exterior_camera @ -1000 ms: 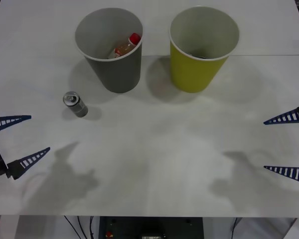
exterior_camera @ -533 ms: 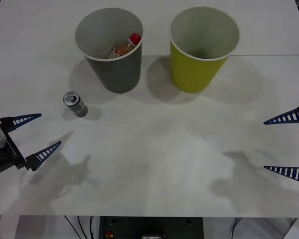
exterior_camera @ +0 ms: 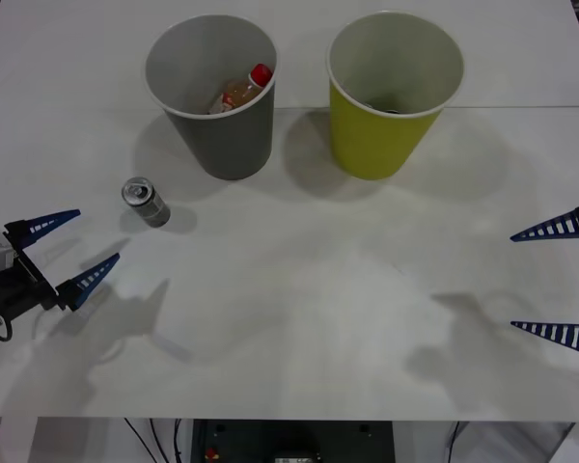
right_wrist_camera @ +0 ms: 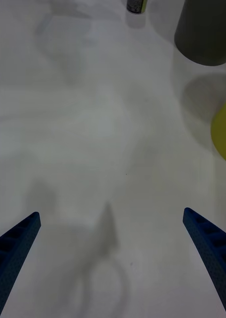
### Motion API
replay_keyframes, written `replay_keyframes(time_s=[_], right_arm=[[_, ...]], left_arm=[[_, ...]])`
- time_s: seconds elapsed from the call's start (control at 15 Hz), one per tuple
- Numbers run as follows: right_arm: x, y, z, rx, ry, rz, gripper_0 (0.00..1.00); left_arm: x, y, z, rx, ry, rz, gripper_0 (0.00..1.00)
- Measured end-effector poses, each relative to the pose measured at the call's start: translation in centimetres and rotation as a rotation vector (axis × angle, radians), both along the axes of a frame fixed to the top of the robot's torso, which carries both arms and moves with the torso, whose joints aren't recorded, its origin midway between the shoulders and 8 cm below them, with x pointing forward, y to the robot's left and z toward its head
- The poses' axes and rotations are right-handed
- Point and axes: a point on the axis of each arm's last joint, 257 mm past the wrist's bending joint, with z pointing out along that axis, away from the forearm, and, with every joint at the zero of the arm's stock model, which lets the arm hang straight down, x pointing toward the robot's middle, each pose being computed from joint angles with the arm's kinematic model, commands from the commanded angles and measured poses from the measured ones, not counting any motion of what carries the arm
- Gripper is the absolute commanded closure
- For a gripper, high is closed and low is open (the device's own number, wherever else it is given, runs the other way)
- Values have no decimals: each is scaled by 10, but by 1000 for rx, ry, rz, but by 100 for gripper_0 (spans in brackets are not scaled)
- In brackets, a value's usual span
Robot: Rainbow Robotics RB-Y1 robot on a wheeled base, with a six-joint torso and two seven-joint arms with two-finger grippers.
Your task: Put the can into the green bin and the plastic bottle into the gray bin
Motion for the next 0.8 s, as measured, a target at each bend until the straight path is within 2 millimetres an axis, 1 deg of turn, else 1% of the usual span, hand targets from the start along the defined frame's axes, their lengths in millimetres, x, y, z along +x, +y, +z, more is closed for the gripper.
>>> replay_keyframes(time_s=[0.2, 0.47, 0.8], right_arm=[[0, 0, 0, 0, 0, 0, 0], [0, 0, 0, 0, 0, 0, 0], [0, 0, 0, 0, 0, 0, 0]], left_arm=[[9, -4, -4, -65, 11, 27, 0], [22, -8, -5, -92, 17, 63, 0], [38, -24, -12, -121, 31, 92, 0]])
